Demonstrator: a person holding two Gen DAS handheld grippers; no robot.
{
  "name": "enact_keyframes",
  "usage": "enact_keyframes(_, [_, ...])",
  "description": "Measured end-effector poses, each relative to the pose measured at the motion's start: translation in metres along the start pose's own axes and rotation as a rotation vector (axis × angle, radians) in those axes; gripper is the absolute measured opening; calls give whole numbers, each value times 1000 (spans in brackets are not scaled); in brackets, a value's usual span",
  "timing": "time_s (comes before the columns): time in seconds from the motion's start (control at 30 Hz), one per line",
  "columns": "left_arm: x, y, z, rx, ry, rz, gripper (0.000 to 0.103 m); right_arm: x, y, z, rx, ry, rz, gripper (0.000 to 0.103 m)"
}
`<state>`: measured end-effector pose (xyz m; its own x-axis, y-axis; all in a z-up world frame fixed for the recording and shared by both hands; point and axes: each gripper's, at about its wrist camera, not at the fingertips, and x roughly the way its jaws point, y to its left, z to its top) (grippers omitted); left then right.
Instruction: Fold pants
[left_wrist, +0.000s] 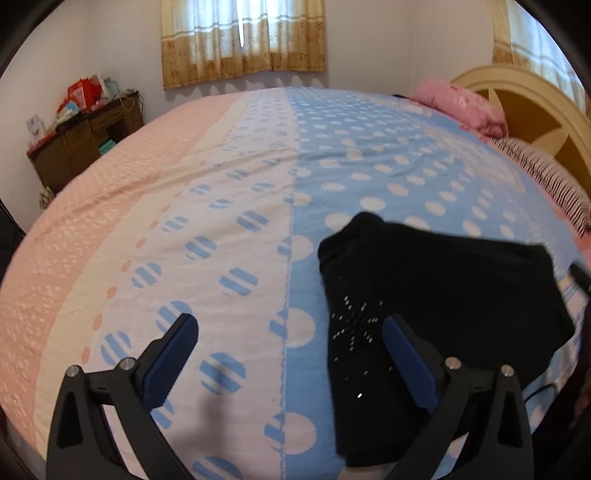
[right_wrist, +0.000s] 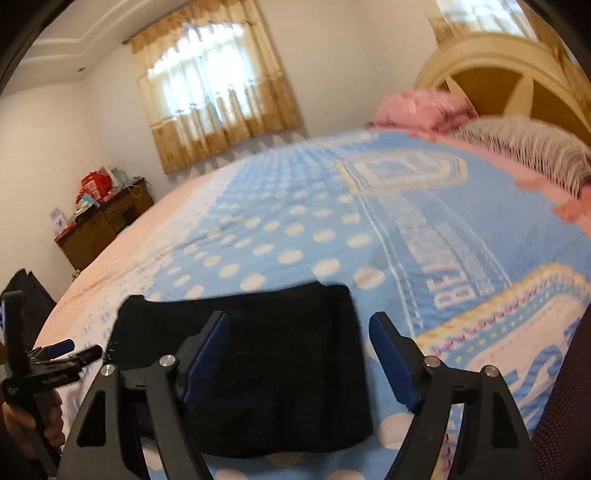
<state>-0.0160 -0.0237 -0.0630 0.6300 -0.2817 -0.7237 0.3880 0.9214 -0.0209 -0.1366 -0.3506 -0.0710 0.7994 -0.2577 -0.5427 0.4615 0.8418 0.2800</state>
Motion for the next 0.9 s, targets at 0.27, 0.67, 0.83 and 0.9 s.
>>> enact_keyframes(0.27, [12, -10, 0, 1, 59, -3, 102, 17, -26, -16, 97, 72, -20, 79])
enact_keyframes(0.67, [14, -20, -10, 4, 94, -53, 102, 2, -20, -17, 34, 30, -24, 79])
enact_keyframes(0.83, [18, -27, -14, 27, 105, -17, 102, -4, -7, -18, -3, 12, -6, 74])
enact_keyframes(0.9, [18, -28, -14, 33, 101, -8, 102, -7, 2, -17, -28, 6, 16, 69])
